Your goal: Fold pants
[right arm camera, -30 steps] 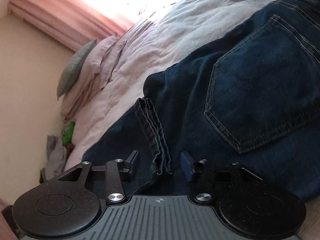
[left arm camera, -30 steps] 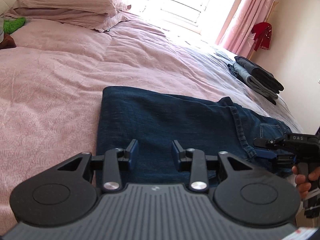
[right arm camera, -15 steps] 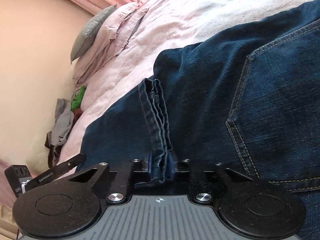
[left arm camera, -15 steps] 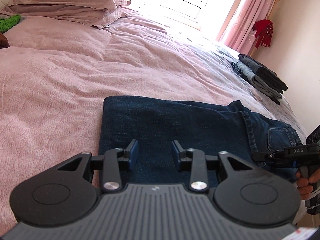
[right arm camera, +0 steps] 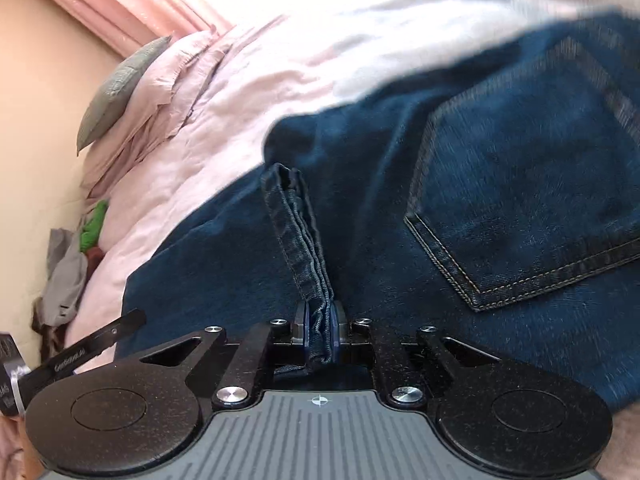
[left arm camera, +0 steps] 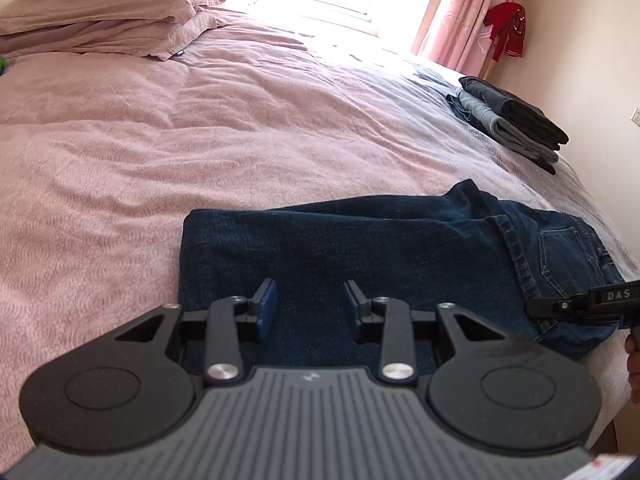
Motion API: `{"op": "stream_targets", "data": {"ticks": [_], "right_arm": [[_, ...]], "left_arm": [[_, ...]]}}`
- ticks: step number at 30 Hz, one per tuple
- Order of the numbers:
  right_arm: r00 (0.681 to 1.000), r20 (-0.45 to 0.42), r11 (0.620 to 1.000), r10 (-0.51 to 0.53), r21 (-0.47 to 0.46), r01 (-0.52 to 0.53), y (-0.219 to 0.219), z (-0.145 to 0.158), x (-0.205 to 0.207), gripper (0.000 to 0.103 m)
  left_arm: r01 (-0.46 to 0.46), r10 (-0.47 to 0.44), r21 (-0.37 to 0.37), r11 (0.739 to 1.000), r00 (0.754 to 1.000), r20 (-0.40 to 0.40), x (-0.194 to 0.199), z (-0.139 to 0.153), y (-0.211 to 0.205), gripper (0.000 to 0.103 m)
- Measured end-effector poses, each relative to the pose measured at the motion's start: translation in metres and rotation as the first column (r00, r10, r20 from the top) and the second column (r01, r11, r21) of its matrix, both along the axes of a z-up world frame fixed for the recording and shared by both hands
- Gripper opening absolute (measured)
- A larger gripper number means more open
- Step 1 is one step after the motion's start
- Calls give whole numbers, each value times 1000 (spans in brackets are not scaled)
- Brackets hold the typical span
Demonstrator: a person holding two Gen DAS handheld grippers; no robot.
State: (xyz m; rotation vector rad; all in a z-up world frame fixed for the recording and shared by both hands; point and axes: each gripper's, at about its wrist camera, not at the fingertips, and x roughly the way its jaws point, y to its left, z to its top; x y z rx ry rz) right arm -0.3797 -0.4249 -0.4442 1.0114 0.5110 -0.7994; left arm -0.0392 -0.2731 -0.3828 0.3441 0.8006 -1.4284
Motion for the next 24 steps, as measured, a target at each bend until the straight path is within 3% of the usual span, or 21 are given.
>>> {"op": "stream_targets", "data": {"ticks": [6, 9, 12, 14, 17, 19, 20, 24], "right_arm": [[982, -182, 994, 48, -90, -65, 4, 9, 16, 16], [949, -314, 951, -19, -300, -80, 12, 35, 31, 18], [964, -263, 892, 39, -426, -152, 10, 45, 47, 18], [966, -237, 870, 104, -449, -204, 2, 40, 64, 18], [945, -299, 830, 131, -488, -270, -7, 24, 85, 18], [919, -374, 846, 129, -442, -299, -17, 2, 97, 12], [915, -385, 854, 121, -429, -293, -20, -6, 96, 3], [945, -314, 891, 92, -397, -218, -29, -10, 76, 0]], "left_arm": [[-49, 49, -29, 998, 999, 18, 18, 12, -3, 31], [-77, 80, -49, 996, 995, 55, 28, 19, -6, 30], [-91, 94, -57, 994, 993, 72, 35, 21, -15, 29], [-87, 91, -56, 995, 993, 74, 38, 19, -23, 29], [-78, 80, -28, 997, 993, 88, 38, 4, -40, 26], [-62, 62, -5, 998, 992, 108, 36, -9, -52, 26], [-60, 59, 5, 998, 991, 120, 35, -16, -58, 26], [-77, 74, 28, 997, 991, 112, 39, -22, -64, 26]]}}
